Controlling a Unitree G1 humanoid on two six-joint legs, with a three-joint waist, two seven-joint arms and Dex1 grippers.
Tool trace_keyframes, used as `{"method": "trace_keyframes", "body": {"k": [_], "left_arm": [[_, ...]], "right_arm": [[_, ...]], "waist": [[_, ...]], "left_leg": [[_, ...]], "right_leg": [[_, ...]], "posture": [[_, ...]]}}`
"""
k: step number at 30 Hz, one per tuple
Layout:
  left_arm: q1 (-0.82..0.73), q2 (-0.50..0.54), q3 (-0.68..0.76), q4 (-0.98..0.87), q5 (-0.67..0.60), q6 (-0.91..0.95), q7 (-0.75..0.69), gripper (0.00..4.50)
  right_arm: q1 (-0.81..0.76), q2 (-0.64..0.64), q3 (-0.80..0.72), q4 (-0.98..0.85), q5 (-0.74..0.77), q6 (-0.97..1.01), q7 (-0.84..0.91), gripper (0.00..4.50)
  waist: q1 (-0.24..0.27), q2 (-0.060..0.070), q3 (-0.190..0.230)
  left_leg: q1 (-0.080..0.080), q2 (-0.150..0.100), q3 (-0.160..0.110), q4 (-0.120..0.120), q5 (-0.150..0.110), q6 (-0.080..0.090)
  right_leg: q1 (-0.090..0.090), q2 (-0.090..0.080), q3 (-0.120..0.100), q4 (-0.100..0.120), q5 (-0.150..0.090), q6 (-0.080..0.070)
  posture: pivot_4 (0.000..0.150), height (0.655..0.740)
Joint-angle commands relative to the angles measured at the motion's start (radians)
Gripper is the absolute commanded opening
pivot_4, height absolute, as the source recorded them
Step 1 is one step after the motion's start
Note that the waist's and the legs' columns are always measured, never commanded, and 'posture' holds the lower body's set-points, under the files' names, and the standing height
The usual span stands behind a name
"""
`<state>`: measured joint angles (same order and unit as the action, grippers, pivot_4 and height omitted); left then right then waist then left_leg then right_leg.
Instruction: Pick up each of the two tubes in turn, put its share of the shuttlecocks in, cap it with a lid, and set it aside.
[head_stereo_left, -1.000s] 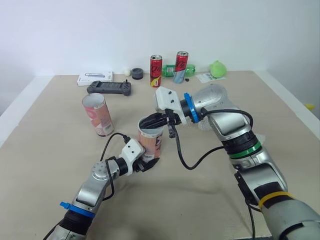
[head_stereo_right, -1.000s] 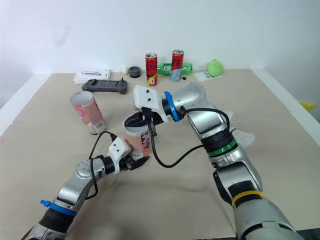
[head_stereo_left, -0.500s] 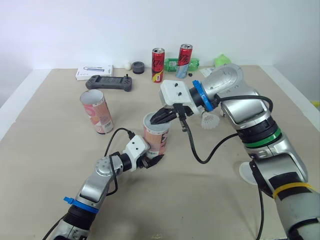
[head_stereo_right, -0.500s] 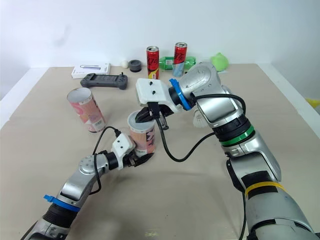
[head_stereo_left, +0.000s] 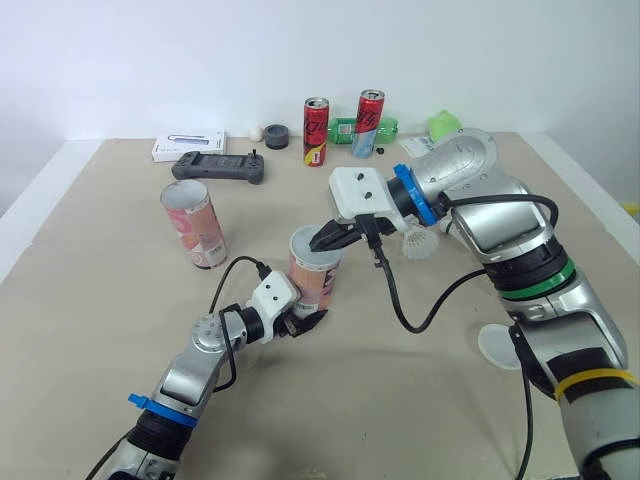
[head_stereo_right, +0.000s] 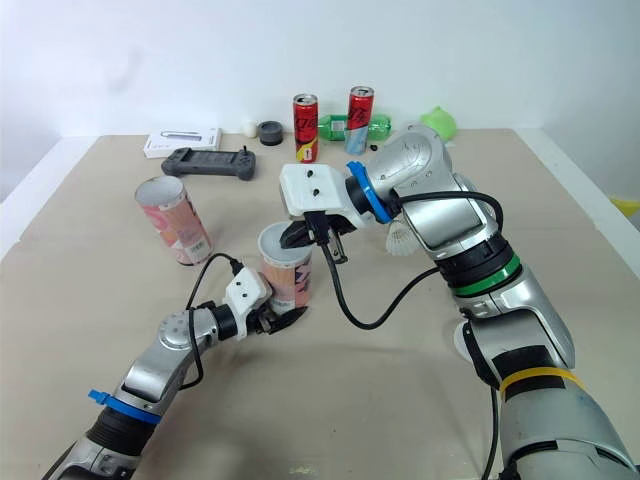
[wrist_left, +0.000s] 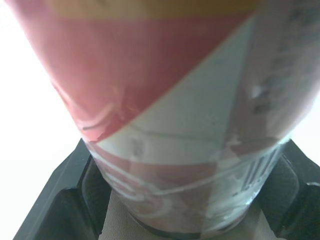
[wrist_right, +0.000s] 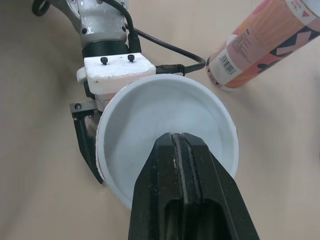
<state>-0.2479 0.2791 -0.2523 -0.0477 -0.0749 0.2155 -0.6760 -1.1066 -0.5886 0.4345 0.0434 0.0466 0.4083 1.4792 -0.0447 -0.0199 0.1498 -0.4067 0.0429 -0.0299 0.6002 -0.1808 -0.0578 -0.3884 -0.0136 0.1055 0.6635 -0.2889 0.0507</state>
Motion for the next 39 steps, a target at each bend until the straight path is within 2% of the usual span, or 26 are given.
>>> {"method": "trace_keyframes", "body": {"k": [1,3,4,5,10,11,15,16,18,19,23,28,31,35,39], "left_arm": [[0.006,-0.007,-0.016,0.006,-0.001,0.004,0.0,3.56],[0.005,-0.008,-0.017,0.006,-0.005,0.008,-0.005,3.56],[0.003,-0.009,-0.015,0.005,-0.01,0.011,-0.007,4.19],[0.003,-0.007,-0.013,0.004,-0.015,0.013,-0.012,4.41],[0.0,0.013,0.001,-0.016,-0.049,0.024,-0.055,4.41],[0.0,0.019,0.004,-0.025,-0.055,0.029,-0.062,4.41],[0.011,0.065,0.039,-0.077,-0.099,0.062,-0.102,4.5],[0.02,0.085,0.056,-0.098,-0.115,0.076,-0.115,4.5],[0.049,0.14,0.107,-0.142,-0.158,0.109,-0.14,4.5],[0.059,0.158,0.124,-0.153,-0.173,0.118,-0.148,4.5],[0.12,0.257,0.229,-0.208,-0.282,0.181,-0.208,4.5],[0.099,0.318,0.301,-0.234,-0.379,0.237,-0.254,4.5],[0.067,0.331,0.291,-0.226,-0.41,0.263,-0.287,4.5],[0.018,0.331,0.249,-0.194,-0.412,0.281,-0.315,4.5],[-0.027,0.31,0.202,-0.161,-0.401,0.283,-0.325,4.5]], "right_arm": [[0.071,0.01,0.11,0.033,-0.044,0.016,0.034,0.06],[0.062,0.021,0.081,0.038,-0.027,0.024,0.024,0.06],[0.053,0.035,0.035,0.038,0.011,0.038,0.012,0.0],[0.046,0.043,-0.007,0.035,0.048,0.056,0.007,0.0],[0.053,0.064,-0.218,0.03,0.193,0.099,-0.056,0.0],[0.058,0.067,-0.255,0.023,0.222,0.11,-0.075,0.0],[0.094,0.056,-0.409,-0.038,0.364,0.232,-0.167,1.14],[0.111,0.055,-0.456,-0.062,0.408,0.272,-0.194,1.7],[0.175,0.03,-0.527,-0.135,0.484,0.352,-0.231,2.51],[0.197,0.022,-0.538,-0.161,0.503,0.374,-0.246,2.72],[0.407,-0.01,-0.577,-0.278,0.546,0.397,-0.311,4.43],[0.65,-0.039,-0.522,-0.345,0.473,0.291,-0.366,4.43],[0.753,-0.005,-0.453,-0.325,0.416,0.194,-0.398,4.43],[0.809,0.079,-0.378,-0.252,0.354,0.073,-0.451,4.43],[0.794,0.162,-0.31,-0.165,0.305,-0.004,-0.498,4.43]], "waist": [[0.0,0.0,0.0],[0.0,0.0,0.0],[0.0,0.0,0.0],[0.0,0.0,0.0],[0.0,-0.004,0.005],[0.0,-0.003,0.007],[0.0,-0.004,0.007],[0.0,-0.005,0.008],[-0.001,-0.006,0.009],[-0.001,-0.006,0.01],[-0.003,-0.006,0.01],[-0.002,-0.004,0.022],[-0.002,-0.008,0.025],[-0.005,-0.008,0.026],[-0.004,-0.008,0.027]], "left_leg": [[0.0,0.0,0.0,0.0,0.0,0.0],[0.0,0.0,0.0,0.0,0.0,0.0],[0.0,0.0,0.0,0.0,0.0,0.0],[0.0,0.0,0.0,0.0,0.0,0.0],[0.0,0.001,-0.001,0.0,0.0,0.0],[-0.006,0.001,-0.001,0.0,0.0,0.0],[-0.018,0.001,-0.003,0.001,-0.001,0.001],[-0.018,0.001,-0.003,0.001,-0.001,0.002],[-0.019,0.002,-0.003,0.0,-0.002,0.004],[-0.019,0.002,-0.004,0.0,-0.003,0.004],[-0.019,0.003,-0.003,0.0,-0.005,0.007],[-0.02,0.003,-0.003,0.002,-0.004,0.007],[-0.02,0.003,-0.003,0.004,-0.004,0.006],[-0.02,0.004,-0.002,0.005,-0.003,0.004],[-0.019,0.005,-0.002,0.005,-0.002,0.003]], "right_leg": [[0.0,0.0,0.0,0.0,0.0,-0.001],[0.001,0.0,0.0,0.0,0.0,0.0],[0.001,0.0,0.0,0.0,0.0,0.0],[0.003,0.0,0.0,0.0,0.0,0.001],[0.003,0.001,-0.001,0.0,0.002,0.002],[-0.001,0.001,-0.001,0.0,0.002,0.003],[-0.012,0.001,-0.002,0.0,0.006,-0.003],[-0.012,0.001,-0.002,0.0,0.006,-0.003],[-0.012,0.002,-0.003,0.001,0.005,-0.005],[-0.013,0.002,-0.003,0.001,0.005,-0.005],[-0.014,0.003,-0.003,0.001,0.003,-0.007],[-0.014,0.004,-0.003,0.001,0.0,0.0],[-0.013,0.004,-0.003,0.002,0.001,0.001],[-0.014,0.005,-0.002,0.002,0.002,0.001],[-0.014,0.007,-0.001,0.002,0.004,0.001]], "posture": [[0.15,0.74],[0.15,0.74],[0.15,0.74],[0.15,0.74],[0.15,0.74],[0.15,0.74],[0.15,0.74],[0.15,0.74],[0.15,0.74],[0.15,0.74],[0.15,0.74],[0.15,0.74],[0.15,0.74],[0.15,0.74],[0.15,0.74]]}}
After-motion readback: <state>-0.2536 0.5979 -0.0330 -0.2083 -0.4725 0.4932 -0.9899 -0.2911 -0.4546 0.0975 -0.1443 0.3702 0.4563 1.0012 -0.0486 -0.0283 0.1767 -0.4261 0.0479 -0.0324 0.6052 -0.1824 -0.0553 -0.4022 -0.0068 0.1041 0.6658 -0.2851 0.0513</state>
